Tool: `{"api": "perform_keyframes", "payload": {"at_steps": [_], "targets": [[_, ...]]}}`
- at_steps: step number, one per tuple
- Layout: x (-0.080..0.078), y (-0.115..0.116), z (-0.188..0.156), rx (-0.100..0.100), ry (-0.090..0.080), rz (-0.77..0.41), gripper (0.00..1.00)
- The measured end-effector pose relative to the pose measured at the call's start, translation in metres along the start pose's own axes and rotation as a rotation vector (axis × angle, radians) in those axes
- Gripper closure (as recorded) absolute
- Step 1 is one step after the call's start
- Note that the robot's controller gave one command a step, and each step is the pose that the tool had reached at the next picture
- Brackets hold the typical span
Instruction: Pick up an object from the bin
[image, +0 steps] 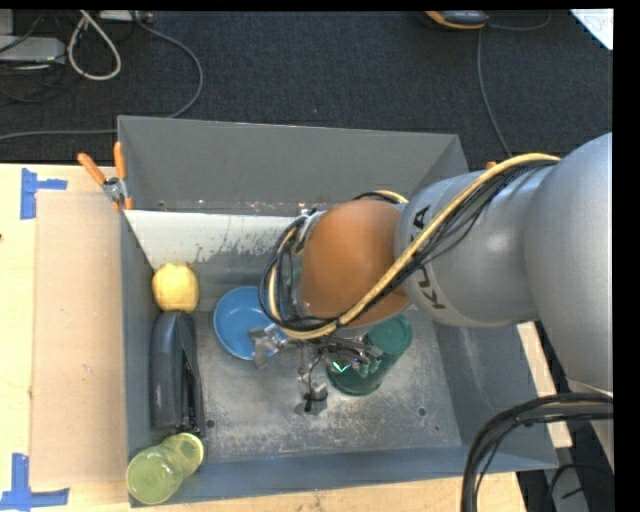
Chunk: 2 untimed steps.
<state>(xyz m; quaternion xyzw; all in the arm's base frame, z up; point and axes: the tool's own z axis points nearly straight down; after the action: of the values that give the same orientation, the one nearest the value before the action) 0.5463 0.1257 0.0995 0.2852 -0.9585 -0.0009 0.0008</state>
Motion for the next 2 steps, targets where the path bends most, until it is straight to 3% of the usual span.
{"api": "perform_keyframes", "payload": {"at_steps": [1,2], "targets": [[0.005,-0.006,0.0,0.0,0.0,0.171,0.0],[0.028,0.015,0.022,0.006,-0.005,-0.033,0.0]]}}
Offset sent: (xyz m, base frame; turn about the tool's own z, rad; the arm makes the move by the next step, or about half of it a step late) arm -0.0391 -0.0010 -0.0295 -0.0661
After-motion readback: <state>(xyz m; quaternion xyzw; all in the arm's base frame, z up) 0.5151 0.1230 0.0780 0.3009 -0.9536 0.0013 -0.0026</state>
